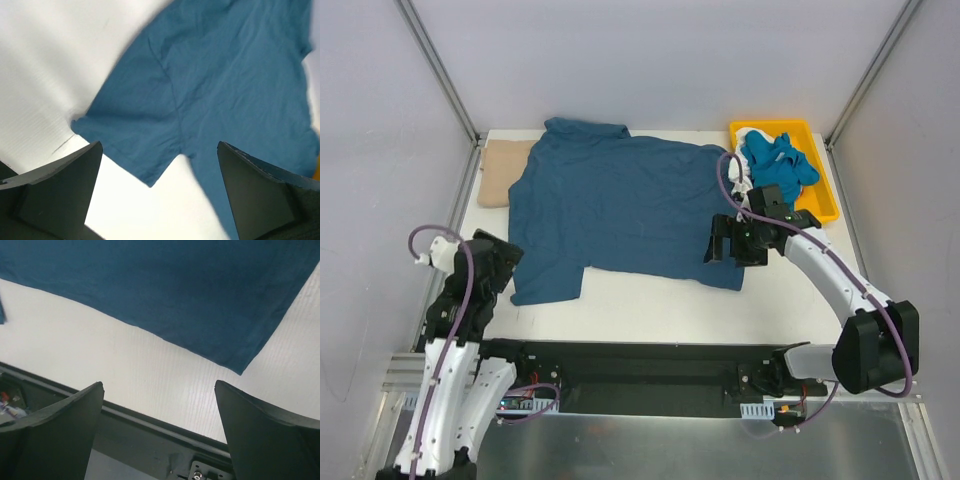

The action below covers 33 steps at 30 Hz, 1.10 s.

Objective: Fold and stack the t-shirts
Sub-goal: Flatten out the tshirt, then grap the side of the flattened tshirt closest away from the robot with both arms

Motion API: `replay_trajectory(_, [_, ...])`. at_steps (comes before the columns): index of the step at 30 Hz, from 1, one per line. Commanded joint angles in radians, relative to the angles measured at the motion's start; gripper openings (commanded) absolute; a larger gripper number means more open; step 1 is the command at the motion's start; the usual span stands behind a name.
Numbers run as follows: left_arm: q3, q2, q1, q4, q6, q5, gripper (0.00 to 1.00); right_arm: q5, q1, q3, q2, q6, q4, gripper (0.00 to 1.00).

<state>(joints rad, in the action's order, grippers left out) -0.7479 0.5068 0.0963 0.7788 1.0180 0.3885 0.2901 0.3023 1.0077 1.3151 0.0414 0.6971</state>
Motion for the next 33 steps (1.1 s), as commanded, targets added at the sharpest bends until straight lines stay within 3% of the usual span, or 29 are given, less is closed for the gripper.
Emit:
replay_trajectory(1, [-0.022, 0.163, -0.007, -0.053, -0.156, -0.138, 0.99, -0.213, 0.052, -0.007, 0.013, 0.060, 0.013, 0.97])
replay_trajectory(7, [0.048, 0.406, -0.030, -0.050, -0.125, -0.102, 0.99, -0.238, 0.054, -0.098, 0.022, 0.158, -0.061, 0.96])
replay_trajectory(10, [0.105, 0.430, -0.090, -0.065, -0.076, -0.105, 0.98, -0.269, 0.049, -0.118, 0.036, 0.160, -0.062, 0.96])
replay_trajectory(15, [0.215, 0.424, -0.266, -0.145, -0.088, -0.164, 0.80, -0.259, 0.026, -0.138, 0.055, 0.161, -0.103, 0.97])
replay_trajectory(18, [0.280, 0.438, -0.340, -0.243, -0.114, -0.278, 0.68, -0.233, 0.012, -0.133, 0.084, 0.161, -0.122, 0.96])
replay_trajectory(26, [0.305, 0.591, -0.409, -0.394, -0.151, -0.384, 0.67, -0.195, -0.011, -0.130, 0.113, 0.147, -0.142, 0.97])
replay_trajectory(28, [0.294, 0.639, -0.417, -0.401, -0.162, -0.387, 0.62, -0.197, -0.014, -0.139, 0.108, 0.150, -0.142, 0.97])
replay_trajectory(29, [0.291, 0.651, -0.417, -0.401, -0.165, -0.387, 0.51, -0.198, -0.015, -0.142, 0.099, 0.152, -0.142, 0.97])
replay_trajectory(32, [0.301, 0.662, -0.415, -0.401, -0.173, -0.421, 0.31, -0.207, -0.020, -0.150, 0.085, 0.156, -0.127, 0.97])
replay_trajectory(33, [0.309, 0.656, -0.417, -0.401, -0.170, -0.424, 0.19, -0.212, -0.023, -0.153, 0.084, 0.156, -0.123, 0.97])
